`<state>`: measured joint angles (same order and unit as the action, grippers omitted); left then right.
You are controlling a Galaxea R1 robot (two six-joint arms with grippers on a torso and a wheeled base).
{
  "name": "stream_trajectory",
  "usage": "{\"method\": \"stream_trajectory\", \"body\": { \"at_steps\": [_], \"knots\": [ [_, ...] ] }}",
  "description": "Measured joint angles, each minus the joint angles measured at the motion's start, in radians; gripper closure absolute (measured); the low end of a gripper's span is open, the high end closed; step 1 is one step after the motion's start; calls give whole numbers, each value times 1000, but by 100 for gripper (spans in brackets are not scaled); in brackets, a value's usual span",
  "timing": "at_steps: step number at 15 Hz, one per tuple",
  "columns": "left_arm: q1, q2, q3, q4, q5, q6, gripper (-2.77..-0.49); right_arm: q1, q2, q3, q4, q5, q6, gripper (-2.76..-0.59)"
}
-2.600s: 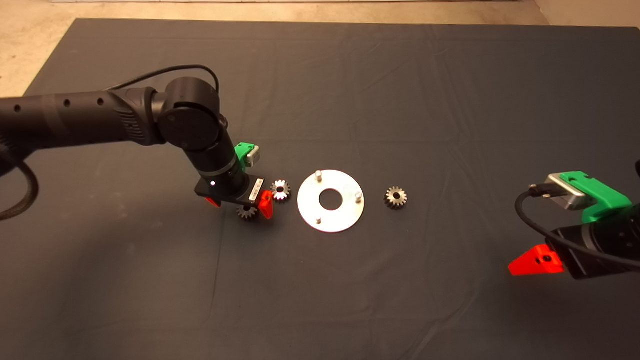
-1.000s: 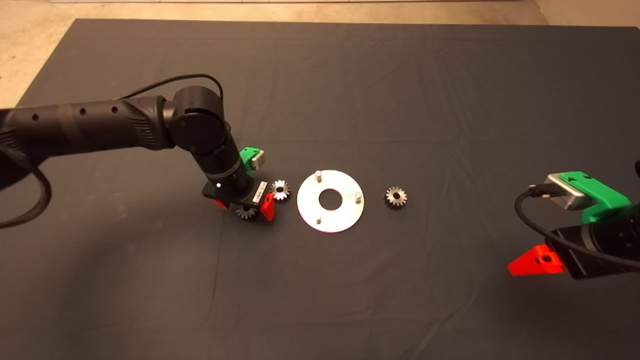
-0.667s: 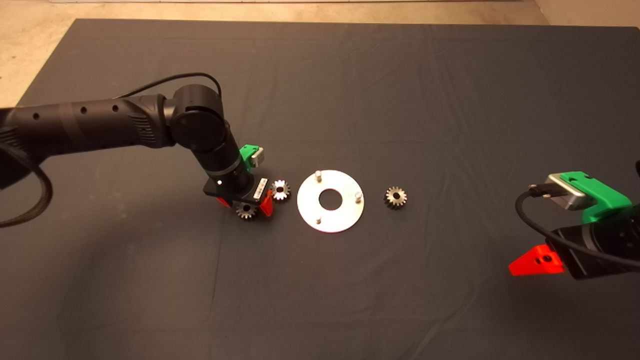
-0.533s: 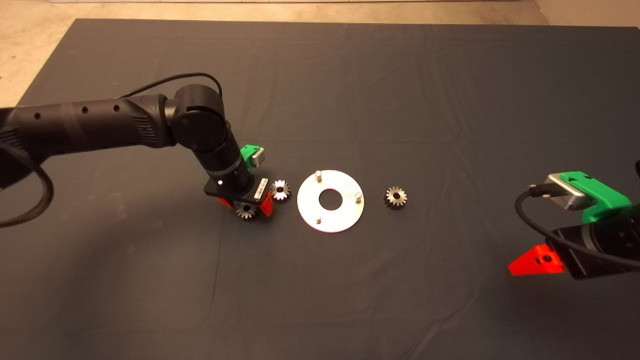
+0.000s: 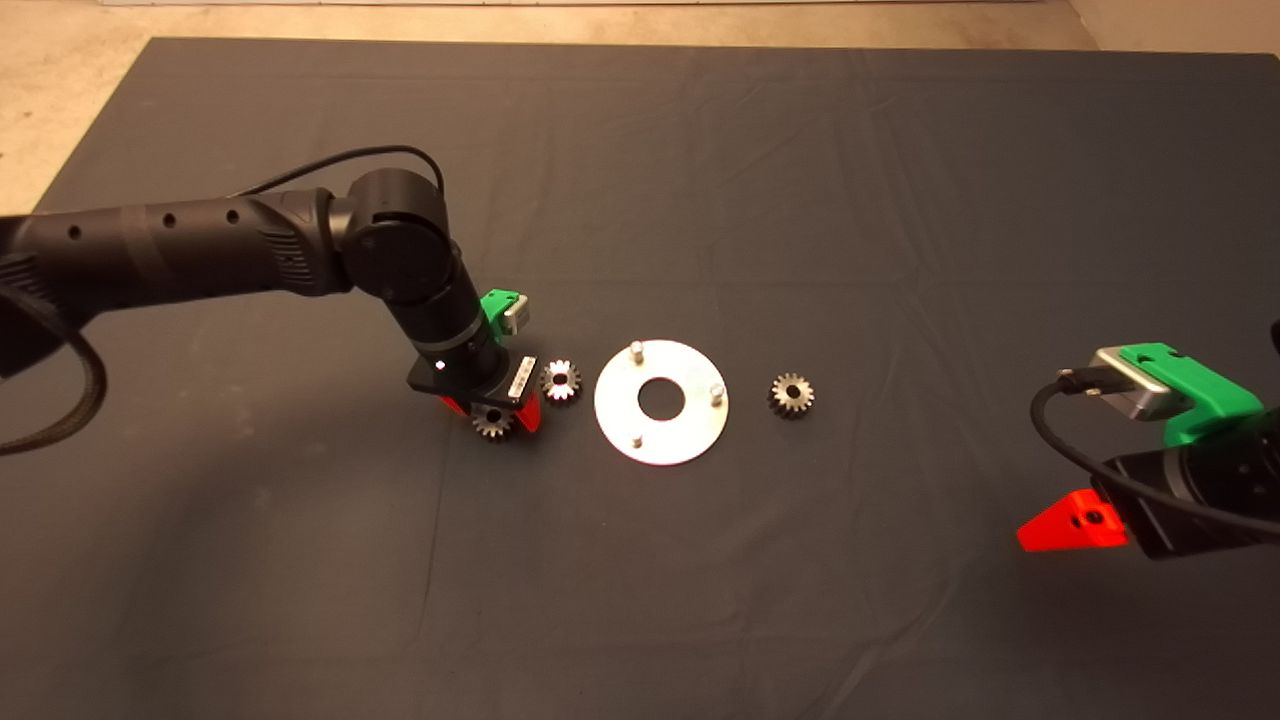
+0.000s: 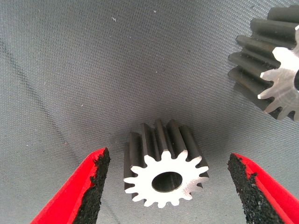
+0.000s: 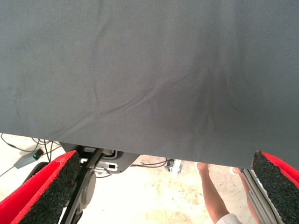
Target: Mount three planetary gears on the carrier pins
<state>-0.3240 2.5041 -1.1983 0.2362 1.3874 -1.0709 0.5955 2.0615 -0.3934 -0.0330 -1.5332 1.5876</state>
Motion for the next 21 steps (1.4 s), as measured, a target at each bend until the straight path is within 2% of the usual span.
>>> {"method": "stream_trajectory", "body": {
  "at_steps": [3,5,8,15,21],
  "knots": [
    [0,0,0,0,0,-1,-177,0,0,0,0,0,0,-276],
    [1,0,3,0,0,-1,-165,0,0,0,0,0,0,-276],
    [14,-1,4,-1,3,-5,-165,0,0,0,0,0,0,-276],
    [17,-2,5,-1,7,-8,-163,0,0,0,0,0,0,-276],
    [17,-2,5,0,7,-7,-135,0,0,0,0,0,0,-276]
  ]
}}
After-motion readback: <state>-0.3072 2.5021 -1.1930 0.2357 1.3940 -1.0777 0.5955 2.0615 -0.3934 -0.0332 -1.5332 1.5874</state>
